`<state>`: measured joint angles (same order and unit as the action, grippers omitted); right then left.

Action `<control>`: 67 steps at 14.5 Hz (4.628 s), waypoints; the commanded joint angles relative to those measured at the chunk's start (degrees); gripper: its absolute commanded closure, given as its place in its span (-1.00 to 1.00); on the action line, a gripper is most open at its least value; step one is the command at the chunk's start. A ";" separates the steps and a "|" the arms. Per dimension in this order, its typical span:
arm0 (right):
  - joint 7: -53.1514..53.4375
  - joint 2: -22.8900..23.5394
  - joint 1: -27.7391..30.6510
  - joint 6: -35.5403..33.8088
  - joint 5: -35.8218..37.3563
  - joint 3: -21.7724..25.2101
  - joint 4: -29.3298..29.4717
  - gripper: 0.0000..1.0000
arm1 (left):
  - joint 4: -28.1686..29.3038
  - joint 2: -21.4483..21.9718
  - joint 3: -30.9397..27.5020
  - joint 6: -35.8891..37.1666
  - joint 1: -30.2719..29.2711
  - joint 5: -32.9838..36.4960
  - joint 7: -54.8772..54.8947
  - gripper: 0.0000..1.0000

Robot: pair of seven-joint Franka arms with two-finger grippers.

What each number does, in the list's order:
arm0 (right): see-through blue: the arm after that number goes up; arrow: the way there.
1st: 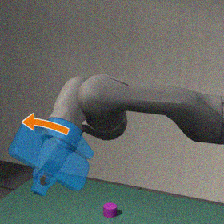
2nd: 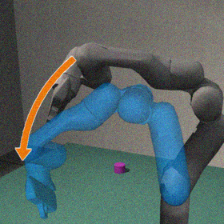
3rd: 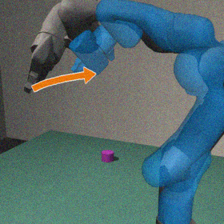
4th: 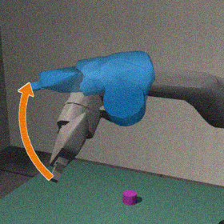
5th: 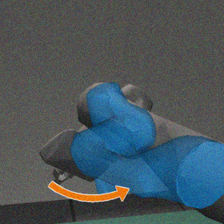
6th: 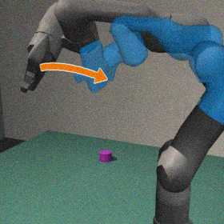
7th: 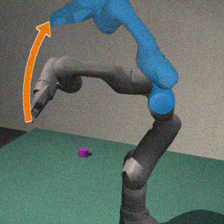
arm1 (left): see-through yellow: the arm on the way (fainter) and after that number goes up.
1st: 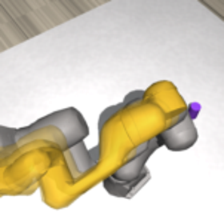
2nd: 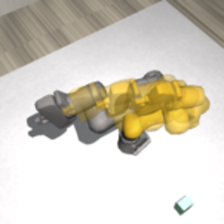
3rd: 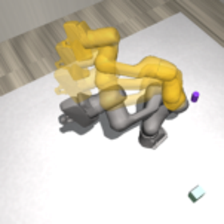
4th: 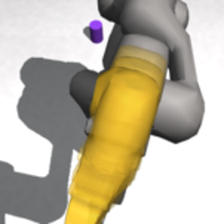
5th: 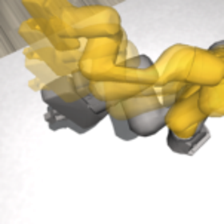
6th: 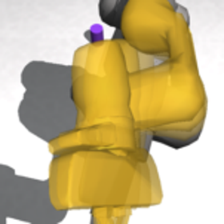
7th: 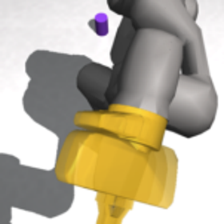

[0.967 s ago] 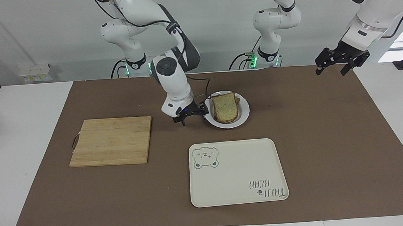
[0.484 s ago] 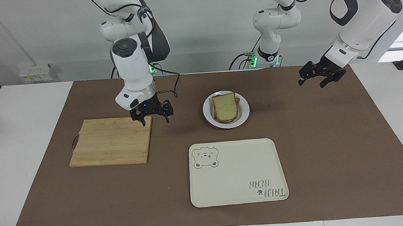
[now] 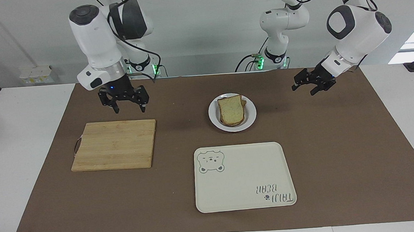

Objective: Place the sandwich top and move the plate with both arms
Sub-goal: 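Retract the right gripper while the left gripper reaches toward the plate, then grasp the white plate rim with the left gripper, then slide the plate with the left gripper onto the bear tray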

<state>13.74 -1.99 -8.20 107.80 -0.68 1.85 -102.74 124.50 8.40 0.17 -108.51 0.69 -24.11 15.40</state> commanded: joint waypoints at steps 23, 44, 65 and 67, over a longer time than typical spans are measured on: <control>-11.71 -5.04 4.59 -22.98 4.72 1.40 11.07 -1.00 | 19.64 -6.29 -0.26 -30.18 19.78 -26.95 12.81 0.27; -11.90 -6.80 3.98 -22.02 1.91 2.28 9.23 -1.00 | 12.26 -9.63 -0.43 -11.65 7.49 -37.41 20.02 1.00; -11.72 -6.44 4.07 -22.19 1.65 2.28 9.76 -1.00 | -27.16 -35.34 3.52 2.06 0.46 -42.34 20.55 1.00; -11.72 -6.44 4.07 -22.19 1.65 2.28 9.76 -1.00 | -35.95 -41.86 3.78 2.07 0.98 -40.50 20.46 1.00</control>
<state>3.16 -7.59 -4.41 85.13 2.21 3.86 -92.03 100.22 -24.77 3.36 -109.51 2.26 -66.31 37.07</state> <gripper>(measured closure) 0.000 0.947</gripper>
